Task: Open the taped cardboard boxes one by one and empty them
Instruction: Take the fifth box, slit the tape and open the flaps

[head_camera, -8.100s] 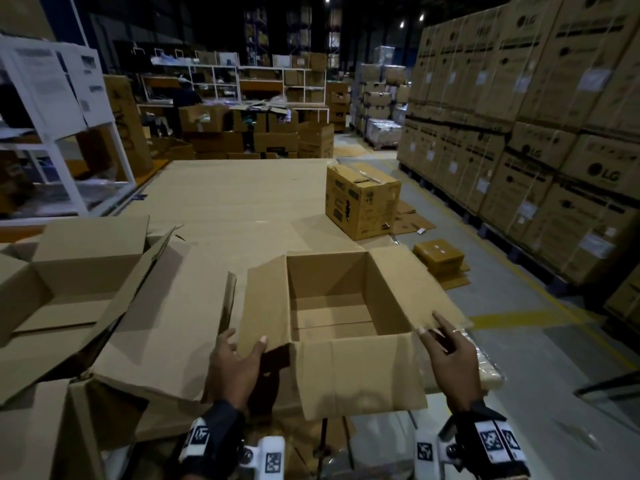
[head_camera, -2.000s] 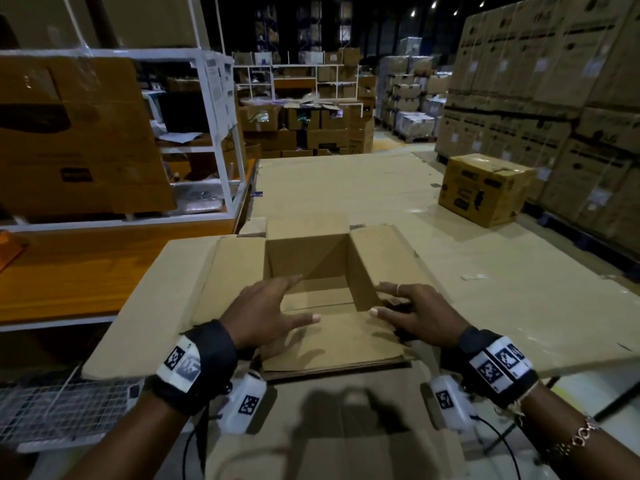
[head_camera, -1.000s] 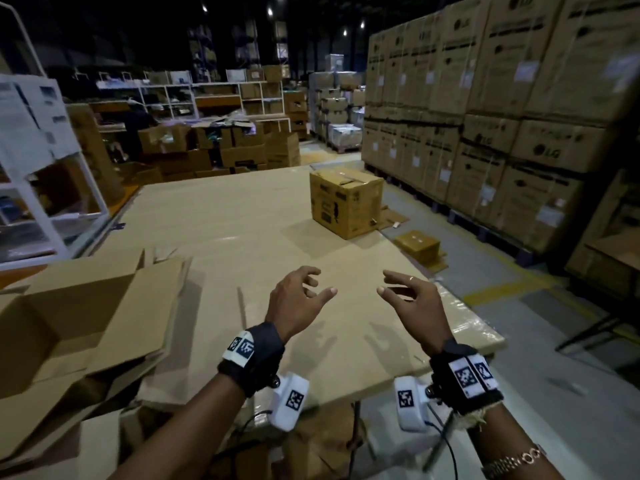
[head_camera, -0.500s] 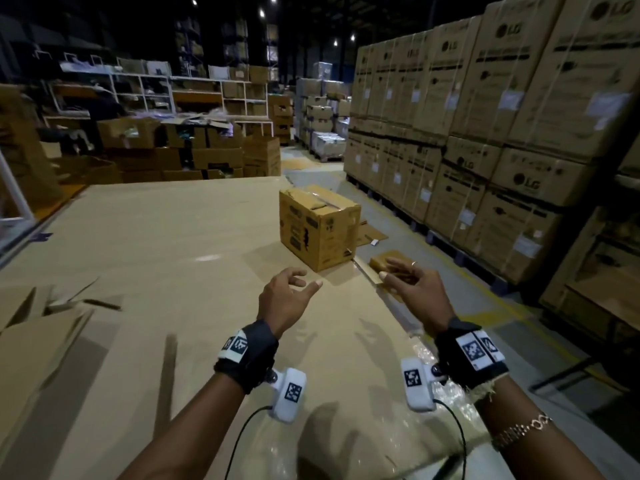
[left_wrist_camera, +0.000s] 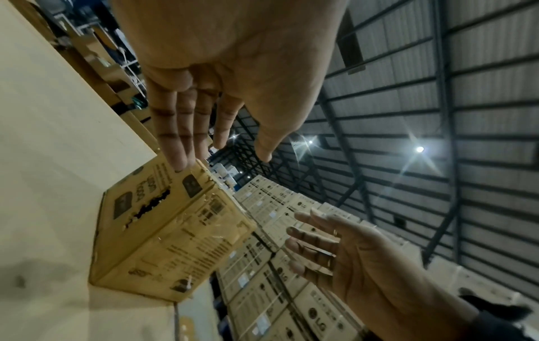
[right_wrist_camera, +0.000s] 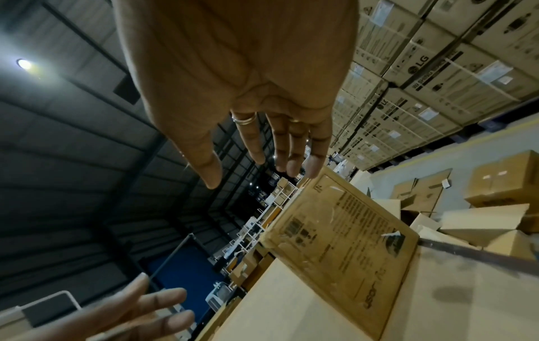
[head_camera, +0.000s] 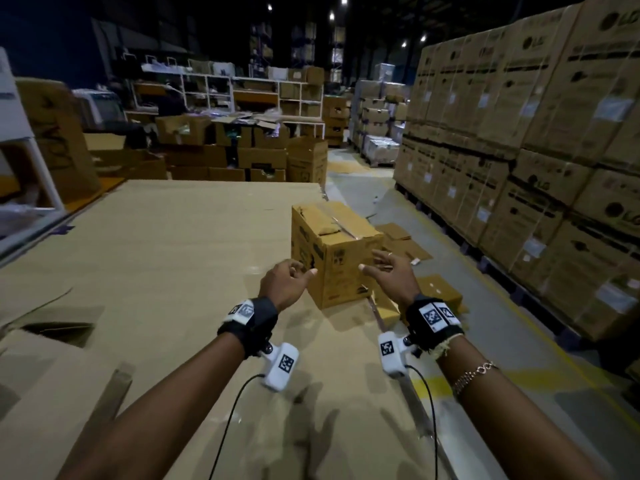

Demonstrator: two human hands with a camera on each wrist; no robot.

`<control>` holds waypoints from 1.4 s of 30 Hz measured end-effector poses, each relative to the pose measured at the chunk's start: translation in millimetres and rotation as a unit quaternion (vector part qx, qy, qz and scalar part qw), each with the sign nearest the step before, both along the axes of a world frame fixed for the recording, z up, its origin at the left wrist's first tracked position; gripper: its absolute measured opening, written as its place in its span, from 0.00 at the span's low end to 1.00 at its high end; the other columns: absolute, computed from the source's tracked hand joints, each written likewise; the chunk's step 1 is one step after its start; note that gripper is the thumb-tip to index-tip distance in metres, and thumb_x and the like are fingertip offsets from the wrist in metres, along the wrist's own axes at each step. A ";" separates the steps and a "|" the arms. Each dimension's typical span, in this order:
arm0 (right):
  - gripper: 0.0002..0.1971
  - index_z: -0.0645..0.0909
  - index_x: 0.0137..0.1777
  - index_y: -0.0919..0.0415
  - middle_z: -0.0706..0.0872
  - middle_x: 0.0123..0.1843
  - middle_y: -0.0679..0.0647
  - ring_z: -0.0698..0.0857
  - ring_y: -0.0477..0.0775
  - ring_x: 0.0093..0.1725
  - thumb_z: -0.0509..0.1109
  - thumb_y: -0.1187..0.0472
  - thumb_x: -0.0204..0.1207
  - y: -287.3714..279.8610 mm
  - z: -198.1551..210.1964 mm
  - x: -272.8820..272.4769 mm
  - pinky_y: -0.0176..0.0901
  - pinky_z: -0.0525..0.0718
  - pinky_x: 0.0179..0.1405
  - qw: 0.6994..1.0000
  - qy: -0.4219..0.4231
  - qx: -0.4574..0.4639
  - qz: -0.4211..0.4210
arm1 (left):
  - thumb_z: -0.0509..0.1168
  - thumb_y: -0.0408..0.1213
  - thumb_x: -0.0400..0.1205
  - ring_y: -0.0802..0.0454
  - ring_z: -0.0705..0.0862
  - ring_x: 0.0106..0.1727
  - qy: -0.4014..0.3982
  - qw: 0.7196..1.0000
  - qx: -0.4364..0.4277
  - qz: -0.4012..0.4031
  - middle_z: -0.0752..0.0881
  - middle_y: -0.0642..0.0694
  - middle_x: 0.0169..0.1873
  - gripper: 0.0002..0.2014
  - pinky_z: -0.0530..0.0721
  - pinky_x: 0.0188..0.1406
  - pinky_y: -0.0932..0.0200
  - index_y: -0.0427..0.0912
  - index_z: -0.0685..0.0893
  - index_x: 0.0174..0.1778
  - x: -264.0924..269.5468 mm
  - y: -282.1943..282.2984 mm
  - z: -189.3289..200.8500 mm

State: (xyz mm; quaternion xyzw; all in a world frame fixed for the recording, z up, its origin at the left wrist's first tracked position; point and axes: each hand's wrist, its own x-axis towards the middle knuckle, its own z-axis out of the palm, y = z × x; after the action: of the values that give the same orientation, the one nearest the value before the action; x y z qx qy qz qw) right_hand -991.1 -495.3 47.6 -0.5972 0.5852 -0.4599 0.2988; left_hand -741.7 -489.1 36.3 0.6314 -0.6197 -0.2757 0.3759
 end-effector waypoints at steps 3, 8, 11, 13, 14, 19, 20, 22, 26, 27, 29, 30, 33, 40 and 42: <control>0.36 0.75 0.79 0.56 0.81 0.74 0.57 0.80 0.55 0.70 0.80 0.47 0.72 -51.9 -12.5 -15.2 0.45 0.84 0.59 1.000 -0.001 0.019 0.002 | 0.70 0.63 0.79 0.46 0.87 0.53 -0.040 0.999 0.018 0.003 0.88 0.49 0.53 0.24 0.88 0.55 0.46 0.48 0.83 0.61 -14.8 -45.5 -1.5; 0.44 0.68 0.83 0.58 0.75 0.78 0.60 0.77 0.59 0.74 0.80 0.43 0.70 -132.5 -26.5 -35.4 0.52 0.80 0.68 0.999 0.024 0.019 -0.023 | 0.69 0.62 0.80 0.46 0.85 0.60 -0.054 0.998 0.010 0.016 0.86 0.47 0.62 0.31 0.85 0.58 0.50 0.46 0.77 0.73 -36.8 -102.0 -21.7; 0.46 0.69 0.83 0.56 0.74 0.76 0.60 0.76 0.60 0.73 0.80 0.39 0.67 -171.3 -35.7 -44.0 0.59 0.79 0.73 0.999 0.028 0.015 -0.028 | 0.68 0.64 0.79 0.46 0.86 0.58 -0.031 0.999 -0.007 0.025 0.84 0.46 0.65 0.32 0.87 0.57 0.45 0.50 0.75 0.74 -50.9 -130.8 -42.3; 0.50 0.69 0.81 0.55 0.74 0.75 0.59 0.75 0.60 0.72 0.80 0.34 0.62 -192.6 -43.7 -49.3 0.60 0.79 0.72 0.999 0.023 0.021 -0.033 | 0.65 0.69 0.77 0.46 0.85 0.61 -0.008 0.999 -0.010 0.033 0.83 0.46 0.67 0.34 0.87 0.59 0.43 0.52 0.75 0.74 -60.7 -147.5 -52.9; 0.52 0.69 0.81 0.54 0.73 0.75 0.59 0.75 0.60 0.73 0.79 0.31 0.58 -201.2 -47.9 -51.4 0.61 0.79 0.72 0.999 0.019 0.026 -0.039 | 0.62 0.71 0.76 0.46 0.84 0.63 0.005 0.999 -0.008 0.034 0.82 0.46 0.68 0.35 0.86 0.61 0.42 0.53 0.75 0.74 -65.4 -154.1 -56.3; 0.54 0.68 0.78 0.55 0.79 0.74 0.56 0.78 0.60 0.73 0.82 0.32 0.54 -220.6 -66.3 -51.4 0.64 0.80 0.71 0.995 -0.060 0.075 -0.011 | 0.53 0.84 0.68 0.47 0.84 0.65 0.117 0.991 0.015 0.057 0.85 0.51 0.67 0.45 0.84 0.67 0.41 0.58 0.79 0.73 -81.9 -180.0 -65.6; 0.53 0.69 0.77 0.55 0.80 0.73 0.55 0.79 0.59 0.72 0.82 0.32 0.54 -220.4 -67.8 -49.4 0.64 0.81 0.70 0.996 -0.060 0.072 -0.008 | 0.52 0.87 0.65 0.46 0.84 0.66 0.131 0.989 0.021 0.069 0.85 0.51 0.67 0.48 0.84 0.67 0.40 0.59 0.78 0.74 -81.6 -186.0 -69.5; 0.48 0.72 0.74 0.54 0.82 0.70 0.53 0.80 0.58 0.69 0.83 0.33 0.58 -216.5 -67.7 -46.6 0.63 0.82 0.69 0.997 -0.055 0.057 -0.008 | 0.50 0.90 0.61 0.45 0.84 0.66 0.137 0.986 0.033 0.089 0.85 0.51 0.67 0.53 0.84 0.66 0.39 0.58 0.77 0.76 -77.6 -190.8 -71.8; 0.41 0.72 0.74 0.53 0.81 0.70 0.53 0.78 0.57 0.70 0.83 0.39 0.64 -190.0 -61.2 -39.4 0.61 0.82 0.68 0.998 -0.038 0.044 0.010 | 0.52 0.88 0.64 0.47 0.85 0.65 0.120 0.989 0.039 0.071 0.87 0.49 0.66 0.55 0.85 0.66 0.41 0.51 0.78 0.77 -61.3 -173.7 -58.3; 0.40 0.71 0.75 0.53 0.80 0.70 0.51 0.78 0.56 0.70 0.83 0.41 0.66 -180.5 -58.9 -36.6 0.60 0.82 0.67 0.998 -0.036 0.038 0.016 | 0.52 0.89 0.63 0.47 0.85 0.65 0.116 0.990 0.038 0.065 0.88 0.50 0.65 0.56 0.85 0.65 0.41 0.51 0.78 0.76 -55.1 -167.1 -55.5; 0.38 0.71 0.75 0.56 0.79 0.68 0.49 0.76 0.53 0.69 0.82 0.46 0.69 -156.1 -53.1 -29.6 0.55 0.81 0.66 0.998 -0.036 0.035 0.026 | 0.52 0.88 0.64 0.48 0.87 0.62 0.098 0.993 0.033 0.063 0.89 0.50 0.62 0.54 0.87 0.63 0.41 0.49 0.81 0.73 -43.7 -147.9 -51.5; 0.36 0.71 0.75 0.56 0.79 0.67 0.50 0.76 0.52 0.68 0.82 0.48 0.70 -143.0 -49.6 -26.1 0.53 0.80 0.65 0.998 -0.035 0.037 0.029 | 0.52 0.86 0.67 0.49 0.88 0.59 0.090 0.993 0.028 0.064 0.91 0.50 0.58 0.51 0.87 0.60 0.42 0.49 0.84 0.70 -38.8 -133.8 -46.8; 0.34 0.73 0.71 0.52 0.82 0.63 0.48 0.80 0.53 0.67 0.82 0.44 0.68 -95.7 -43.7 -13.8 0.53 0.83 0.62 0.998 -0.031 0.044 0.043 | 0.53 0.78 0.70 0.49 0.89 0.51 0.084 0.994 0.019 0.065 0.92 0.51 0.49 0.42 0.89 0.54 0.42 0.50 0.87 0.65 -23.1 -84.6 -37.8; 0.32 0.74 0.64 0.50 0.79 0.56 0.34 0.80 0.36 0.57 0.83 0.41 0.65 31.0 -37.9 26.4 0.54 0.87 0.60 0.998 0.006 -0.009 0.067 | 0.58 0.73 0.73 0.51 0.90 0.54 0.118 0.990 0.026 0.078 0.92 0.58 0.52 0.34 0.90 0.55 0.40 0.60 0.84 0.70 32.5 39.5 -55.0; 0.30 0.74 0.61 0.47 0.78 0.53 0.32 0.80 0.34 0.55 0.82 0.38 0.65 66.4 -33.4 35.8 0.54 0.88 0.57 0.997 0.018 -0.005 0.070 | 0.58 0.72 0.74 0.51 0.90 0.54 0.127 0.989 0.017 0.072 0.92 0.59 0.50 0.30 0.90 0.54 0.39 0.64 0.84 0.68 45.2 75.3 -52.9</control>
State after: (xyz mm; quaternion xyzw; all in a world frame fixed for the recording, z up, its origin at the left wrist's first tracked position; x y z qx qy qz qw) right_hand -955.3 -428.9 14.2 -0.6464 0.5449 -0.4298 0.3170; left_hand -696.5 -413.8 -16.6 0.6405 -0.5149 -0.3365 0.4599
